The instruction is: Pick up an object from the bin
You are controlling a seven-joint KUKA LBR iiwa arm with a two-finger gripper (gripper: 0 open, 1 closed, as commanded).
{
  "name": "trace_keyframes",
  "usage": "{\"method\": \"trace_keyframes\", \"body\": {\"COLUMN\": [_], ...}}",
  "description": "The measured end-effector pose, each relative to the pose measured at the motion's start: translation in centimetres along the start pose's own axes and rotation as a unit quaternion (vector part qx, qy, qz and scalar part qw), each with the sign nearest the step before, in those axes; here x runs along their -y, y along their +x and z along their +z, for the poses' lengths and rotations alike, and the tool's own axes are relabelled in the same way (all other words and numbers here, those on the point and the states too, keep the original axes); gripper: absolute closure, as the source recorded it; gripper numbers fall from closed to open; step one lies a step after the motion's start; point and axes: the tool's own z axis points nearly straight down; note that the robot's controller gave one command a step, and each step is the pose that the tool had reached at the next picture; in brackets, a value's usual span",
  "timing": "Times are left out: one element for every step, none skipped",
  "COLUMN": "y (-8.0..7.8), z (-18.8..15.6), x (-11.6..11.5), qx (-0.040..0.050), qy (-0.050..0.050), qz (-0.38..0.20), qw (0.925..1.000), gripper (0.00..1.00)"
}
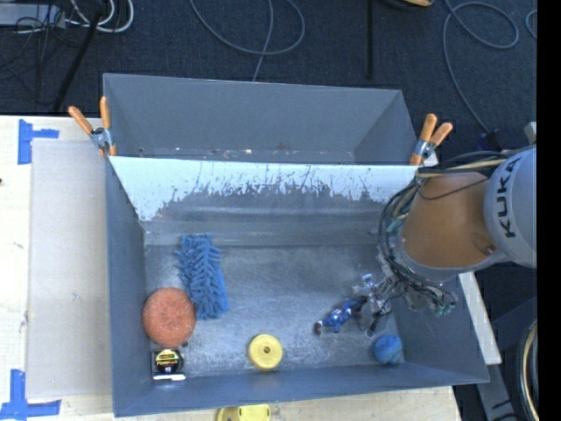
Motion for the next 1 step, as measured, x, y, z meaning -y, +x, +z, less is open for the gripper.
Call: {"method": "trace_keyframes", "body": {"y": [-0.01], "z": [0.00], "x": [-0.01], "qx": [0.0000], "qy": [0.000], "qz": [0.000], "qw": [1.0000], "gripper": [1.00]}}
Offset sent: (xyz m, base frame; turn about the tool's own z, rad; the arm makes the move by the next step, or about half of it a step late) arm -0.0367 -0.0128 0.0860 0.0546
